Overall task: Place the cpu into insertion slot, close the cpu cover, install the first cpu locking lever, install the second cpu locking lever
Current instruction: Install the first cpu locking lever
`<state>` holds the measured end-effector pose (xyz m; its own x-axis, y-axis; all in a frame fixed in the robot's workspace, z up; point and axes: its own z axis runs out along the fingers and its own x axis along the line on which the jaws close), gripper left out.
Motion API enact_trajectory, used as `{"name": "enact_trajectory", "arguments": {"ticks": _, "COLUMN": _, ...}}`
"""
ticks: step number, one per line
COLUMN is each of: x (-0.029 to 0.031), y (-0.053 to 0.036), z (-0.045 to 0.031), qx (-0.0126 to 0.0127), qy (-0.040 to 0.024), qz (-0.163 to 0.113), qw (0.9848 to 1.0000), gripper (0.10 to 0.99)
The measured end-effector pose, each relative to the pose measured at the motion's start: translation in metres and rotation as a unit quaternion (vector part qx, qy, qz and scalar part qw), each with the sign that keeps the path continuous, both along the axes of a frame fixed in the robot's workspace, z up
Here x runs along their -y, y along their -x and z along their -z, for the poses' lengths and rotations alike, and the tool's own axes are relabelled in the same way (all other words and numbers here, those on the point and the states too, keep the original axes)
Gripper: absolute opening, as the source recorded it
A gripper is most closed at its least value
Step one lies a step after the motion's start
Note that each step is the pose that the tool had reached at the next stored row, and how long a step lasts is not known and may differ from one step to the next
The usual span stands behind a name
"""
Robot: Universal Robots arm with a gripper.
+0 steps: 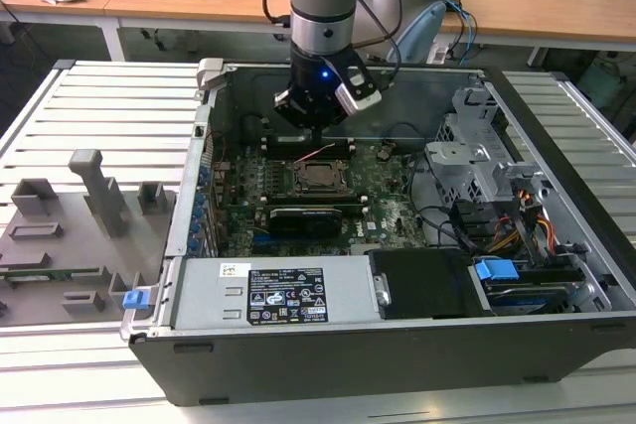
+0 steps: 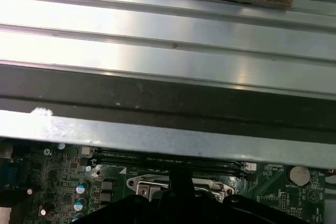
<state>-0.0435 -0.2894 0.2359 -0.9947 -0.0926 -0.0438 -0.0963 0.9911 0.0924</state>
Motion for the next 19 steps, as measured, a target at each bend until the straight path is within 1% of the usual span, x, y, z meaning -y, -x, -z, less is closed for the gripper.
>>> {"name": "enact_trajectory", "arguments": {"ticks": 3, "x": -0.0023, "y": -0.0057, "z": 0.0034, "qx": -0.0004, "qy": 0.0, "qz": 0.0, "qw": 1.0, "gripper": 0.106}}
{"name": "enact_trajectory", "arguments": {"ticks": 6, "x": -0.0028, "y": -0.0106, "z": 0.0071, "qx": -0.0006, "qy": 0.0, "qz": 0.0, "qw": 1.0, "gripper": 0.106}}
{"name": "enact_trajectory", "arguments": {"ticks": 9, "x": -0.0028, "y": -0.0125, "z": 0.0088, "qx": -0.0005, "qy": 0.0001, "qz": 0.0, "qw": 1.0, "gripper": 0.106}}
{"name": "enact_trajectory", "arguments": {"ticks": 12, "x": -0.0028, "y": -0.015, "z": 0.0123, "qx": -0.0005, "qy": 0.0001, "qz": 0.001, "qw": 1.0, "gripper": 0.106}}
{"name": "enact_trajectory", "arguments": {"ticks": 15, "x": -0.0028, "y": -0.0199, "z": 0.0168, "qx": -0.0006, "qy": 0.0001, "qz": 0.003, "qw": 1.0, "gripper": 0.106}}
{"name": "enact_trajectory", "arguments": {"ticks": 18, "x": -0.0028, "y": -0.02, "z": 0.0203, "qx": -0.0005, "qy": 0.0003, "qz": 0.004, "qw": 1.0, "gripper": 0.106}}
{"name": "enact_trajectory", "arguments": {"ticks": 19, "x": -0.0028, "y": -0.0201, "z": 0.0229, "qx": -0.0005, "qy": 0.0013, "qz": 0.005, "qw": 1.0, "gripper": 0.106}}
